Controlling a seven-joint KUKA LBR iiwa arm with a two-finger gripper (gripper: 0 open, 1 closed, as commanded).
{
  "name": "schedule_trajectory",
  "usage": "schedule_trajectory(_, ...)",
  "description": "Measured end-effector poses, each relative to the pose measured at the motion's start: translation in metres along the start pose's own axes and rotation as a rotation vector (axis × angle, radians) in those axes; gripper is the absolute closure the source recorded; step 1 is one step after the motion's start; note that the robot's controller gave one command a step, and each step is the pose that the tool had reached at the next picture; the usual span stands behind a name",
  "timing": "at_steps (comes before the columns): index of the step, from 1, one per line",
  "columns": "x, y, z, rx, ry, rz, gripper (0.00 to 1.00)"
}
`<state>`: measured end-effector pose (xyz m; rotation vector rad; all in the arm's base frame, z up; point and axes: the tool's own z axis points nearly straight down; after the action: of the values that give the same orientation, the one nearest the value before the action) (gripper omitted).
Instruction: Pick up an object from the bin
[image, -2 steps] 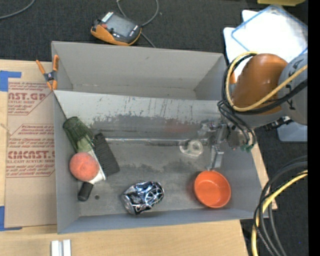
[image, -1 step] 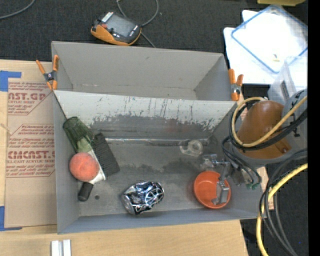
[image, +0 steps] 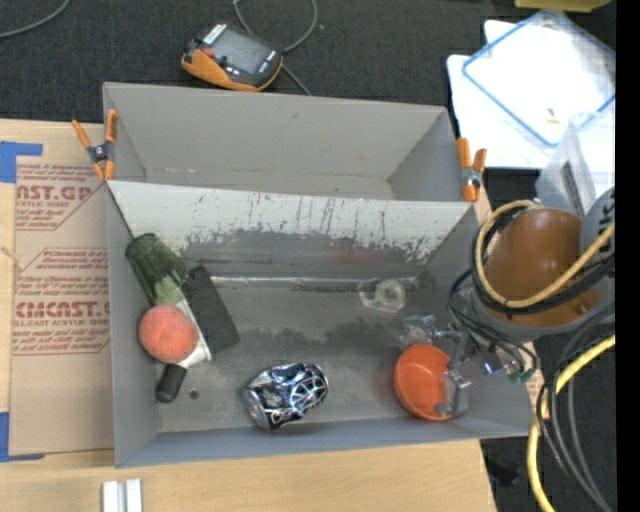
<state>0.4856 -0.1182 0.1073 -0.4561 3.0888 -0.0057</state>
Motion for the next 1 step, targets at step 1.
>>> schedule_trajectory(1, 0.0039, 0.0003, 0.0071, -0.002, 0.012, 0.565, 0.0)
